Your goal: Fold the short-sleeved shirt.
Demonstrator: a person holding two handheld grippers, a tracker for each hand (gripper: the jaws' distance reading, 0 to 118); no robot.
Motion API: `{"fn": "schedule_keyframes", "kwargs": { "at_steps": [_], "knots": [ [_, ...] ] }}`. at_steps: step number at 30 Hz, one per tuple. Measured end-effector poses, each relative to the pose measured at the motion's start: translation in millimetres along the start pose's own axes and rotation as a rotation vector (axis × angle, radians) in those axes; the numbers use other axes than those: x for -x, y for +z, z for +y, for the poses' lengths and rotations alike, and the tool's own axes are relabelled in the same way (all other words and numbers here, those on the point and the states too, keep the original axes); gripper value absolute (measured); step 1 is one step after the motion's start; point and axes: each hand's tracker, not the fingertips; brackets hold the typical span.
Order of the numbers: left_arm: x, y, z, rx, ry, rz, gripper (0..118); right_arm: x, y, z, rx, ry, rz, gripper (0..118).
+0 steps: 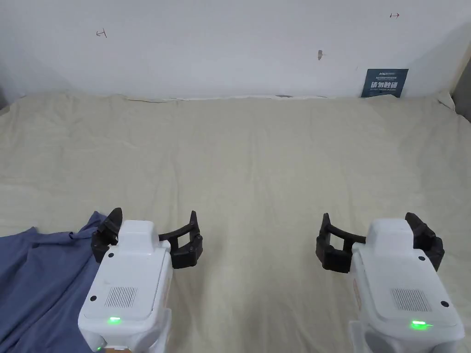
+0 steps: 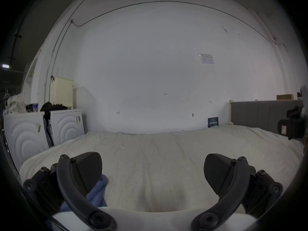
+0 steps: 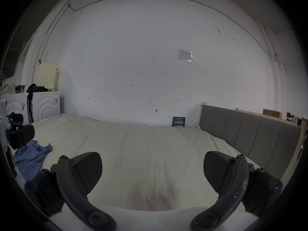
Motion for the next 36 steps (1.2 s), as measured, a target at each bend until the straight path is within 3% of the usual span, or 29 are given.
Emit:
{"fn": "schedule_keyframes", "kwargs": {
  "at_steps": [3,5,9,10,12,13,15,16,22,24,26,28,32,36],
  "knots": [
    [8,-5,6,0.059,0.238,-0.026,118,12,4,10,-0.024,0.186,-0.072,118],
    [25,-10,7,0.108,0.603,-0.115,118,27,10,15,-0.097,0.405,-0.149,118],
    [51,-18,-15,0.141,1.377,-0.265,118,58,22,8,-0.363,0.927,-0.358,118],
    [53,-18,-23,0.136,1.533,-0.272,118,62,24,2,-0.446,1.044,-0.415,118],
    [62,-19,-38,0.112,1.674,-0.293,118,66,26,-7,-0.573,1.198,-0.497,118],
    [65,-19,-41,0.098,1.670,-0.288,118,65,29,-6,-0.592,1.194,-0.518,118],
    [68,-19,-32,0.118,1.505,-0.244,118,61,33,2,-0.538,1.065,-0.485,118],
    [68,-19,-24,0.117,1.393,-0.223,118,58,34,9,-0.478,0.962,-0.444,118],
    [23,-7,27,0.025,0.319,-0.040,118,17,26,30,-0.197,0.315,-0.203,118],
    [-5,3,33,-0.019,0.061,0.022,118,3,23,30,-0.126,0.127,-0.118,118],
    [-19,7,29,-0.052,-0.109,0.048,118,-4,17,23,-0.064,-0.016,-0.057,118],
    [-15,4,22,-0.038,-0.149,0.049,118,-9,14,17,-0.040,-0.056,-0.039,118],
    [-10,2,19,-0.026,-0.121,0.032,118,-1,11,13,-0.038,0.016,-0.053,118],
    [-7,2,20,-0.031,-0.089,0.031,118,1,13,15,-0.043,0.016,-0.035,118]
  ]
}}
